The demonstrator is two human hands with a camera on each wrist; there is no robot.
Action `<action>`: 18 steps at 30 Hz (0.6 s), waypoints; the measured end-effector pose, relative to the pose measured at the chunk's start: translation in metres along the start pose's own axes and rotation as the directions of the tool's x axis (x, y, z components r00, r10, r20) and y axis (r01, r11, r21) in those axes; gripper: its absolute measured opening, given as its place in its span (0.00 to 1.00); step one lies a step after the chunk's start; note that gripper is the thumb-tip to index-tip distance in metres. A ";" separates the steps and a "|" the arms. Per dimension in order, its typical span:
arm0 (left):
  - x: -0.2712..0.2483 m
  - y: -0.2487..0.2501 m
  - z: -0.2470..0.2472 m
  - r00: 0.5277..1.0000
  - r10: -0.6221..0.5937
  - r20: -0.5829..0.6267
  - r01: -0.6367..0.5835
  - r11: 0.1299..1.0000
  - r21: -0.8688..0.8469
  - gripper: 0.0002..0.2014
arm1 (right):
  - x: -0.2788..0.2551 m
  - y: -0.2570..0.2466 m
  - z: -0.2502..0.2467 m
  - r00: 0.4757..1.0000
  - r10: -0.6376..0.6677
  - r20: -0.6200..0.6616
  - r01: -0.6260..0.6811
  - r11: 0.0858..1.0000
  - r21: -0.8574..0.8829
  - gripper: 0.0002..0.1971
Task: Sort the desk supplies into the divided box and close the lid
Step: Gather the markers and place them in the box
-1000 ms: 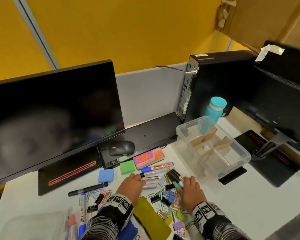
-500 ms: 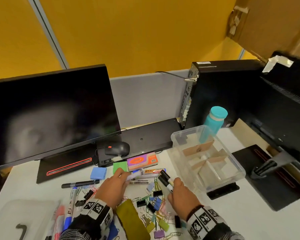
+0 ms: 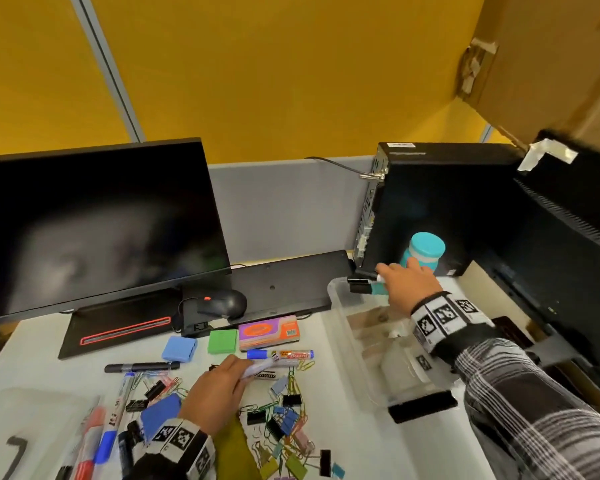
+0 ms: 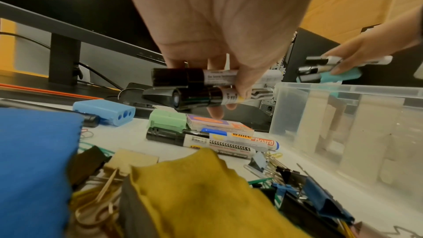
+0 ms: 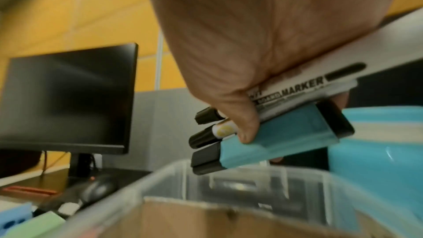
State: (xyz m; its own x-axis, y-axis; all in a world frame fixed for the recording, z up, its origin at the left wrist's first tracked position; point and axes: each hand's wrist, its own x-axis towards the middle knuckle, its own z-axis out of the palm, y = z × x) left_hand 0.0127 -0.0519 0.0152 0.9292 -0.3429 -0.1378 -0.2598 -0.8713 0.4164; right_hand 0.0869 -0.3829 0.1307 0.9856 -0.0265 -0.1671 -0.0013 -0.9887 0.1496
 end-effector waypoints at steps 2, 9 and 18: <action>-0.003 0.000 -0.001 1.000 -0.024 0.004 0.024 1.000 0.006 0.16 | 0.019 -0.001 0.015 0.998 0.008 0.068 -0.006 0.999 -0.037 0.23; -0.020 -0.004 -0.009 1.000 -0.022 -0.006 0.022 0.998 -0.065 0.19 | 0.046 -0.012 0.033 0.991 -0.031 0.132 0.035 0.999 -0.030 0.14; -0.029 -0.004 -0.007 0.999 0.047 -0.009 -0.048 0.993 -0.111 0.23 | -0.016 0.029 0.026 0.998 0.047 0.043 -0.062 0.866 0.497 0.16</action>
State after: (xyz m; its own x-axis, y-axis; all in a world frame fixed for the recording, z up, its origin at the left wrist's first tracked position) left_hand -0.0115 -0.0360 0.0239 0.9182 -0.3807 -0.1096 -0.2735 -0.8093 0.5197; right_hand 0.0668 -0.4152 0.1122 0.9763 -0.0793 -0.2016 -0.1463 -0.9274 -0.3441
